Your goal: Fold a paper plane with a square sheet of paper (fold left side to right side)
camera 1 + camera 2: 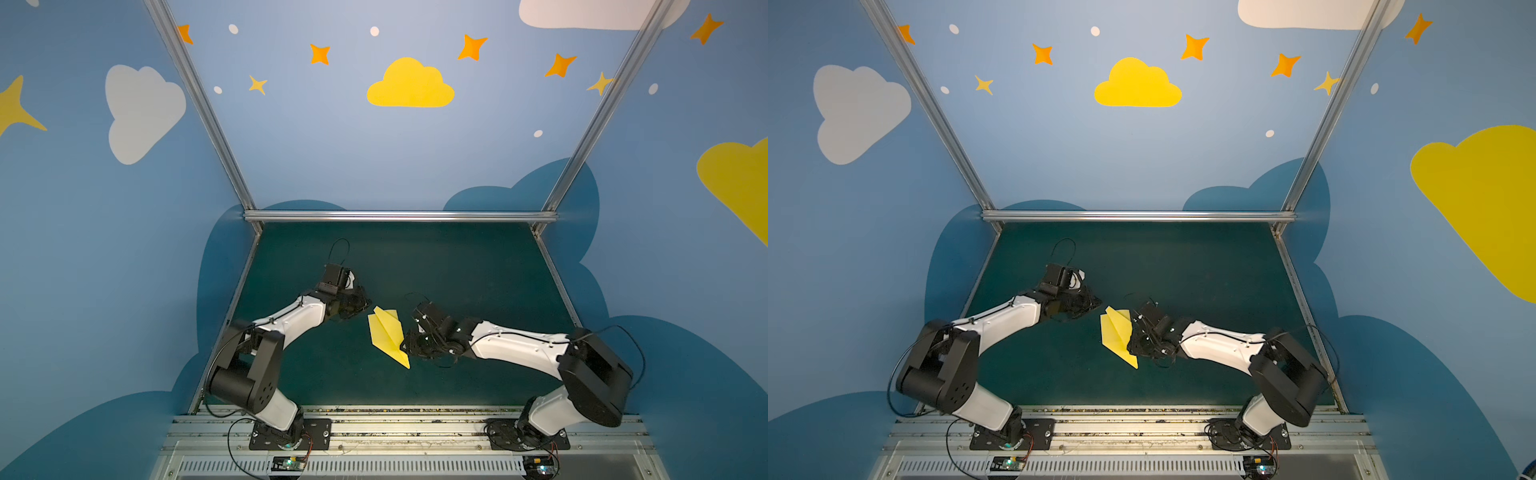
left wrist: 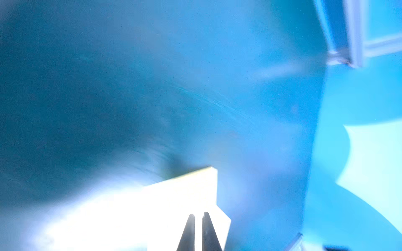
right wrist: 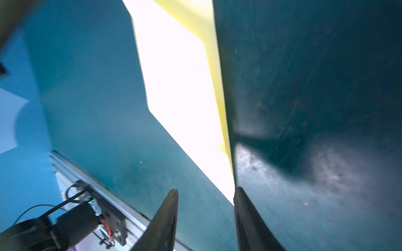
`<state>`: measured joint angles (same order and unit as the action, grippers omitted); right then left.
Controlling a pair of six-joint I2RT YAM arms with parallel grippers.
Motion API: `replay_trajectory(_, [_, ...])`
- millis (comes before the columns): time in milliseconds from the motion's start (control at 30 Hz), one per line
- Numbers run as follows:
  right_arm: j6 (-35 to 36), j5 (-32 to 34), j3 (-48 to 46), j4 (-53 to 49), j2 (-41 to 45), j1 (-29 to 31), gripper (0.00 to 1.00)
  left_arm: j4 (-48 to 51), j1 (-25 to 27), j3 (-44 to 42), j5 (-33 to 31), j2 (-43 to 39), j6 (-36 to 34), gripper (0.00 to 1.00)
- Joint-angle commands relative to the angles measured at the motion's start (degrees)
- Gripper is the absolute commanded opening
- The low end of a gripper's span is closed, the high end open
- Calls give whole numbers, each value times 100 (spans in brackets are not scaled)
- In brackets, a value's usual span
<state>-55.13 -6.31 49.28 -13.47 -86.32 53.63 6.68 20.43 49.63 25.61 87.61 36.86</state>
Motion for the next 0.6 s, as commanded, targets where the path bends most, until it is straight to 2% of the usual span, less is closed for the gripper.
replay_trajectory(0, [222, -62, -103, 48, 132, -321, 48, 27, 225, -128, 7, -201, 145, 14])
replay_trajectory(267, [563, -1112, -142, 1015, -218, -1228, 52, -252, 440, 116, 161, 408, 310, 17])
replay_trajectory(567, [619, -1766, 174, 1594, -1151, -1337, 52, -473, 468, 84, 95, 1090, 268, 16])
